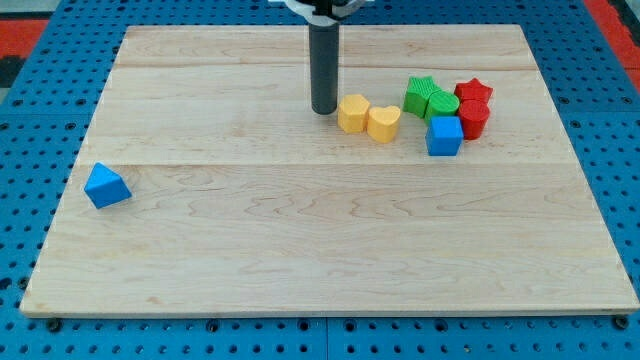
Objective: Push the triangle towards the top center
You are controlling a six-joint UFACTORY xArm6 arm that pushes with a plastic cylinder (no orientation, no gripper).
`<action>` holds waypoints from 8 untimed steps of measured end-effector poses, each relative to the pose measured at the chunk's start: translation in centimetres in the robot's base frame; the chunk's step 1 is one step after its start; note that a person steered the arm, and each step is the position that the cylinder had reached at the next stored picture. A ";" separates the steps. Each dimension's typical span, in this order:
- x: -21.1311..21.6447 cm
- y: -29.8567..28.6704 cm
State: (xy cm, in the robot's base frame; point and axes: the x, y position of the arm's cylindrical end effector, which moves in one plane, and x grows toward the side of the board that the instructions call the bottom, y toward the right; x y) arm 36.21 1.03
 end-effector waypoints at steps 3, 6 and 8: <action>13.4 -19.2; 8.3 -24.6; -1.4 -21.7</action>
State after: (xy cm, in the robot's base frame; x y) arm 34.84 -20.71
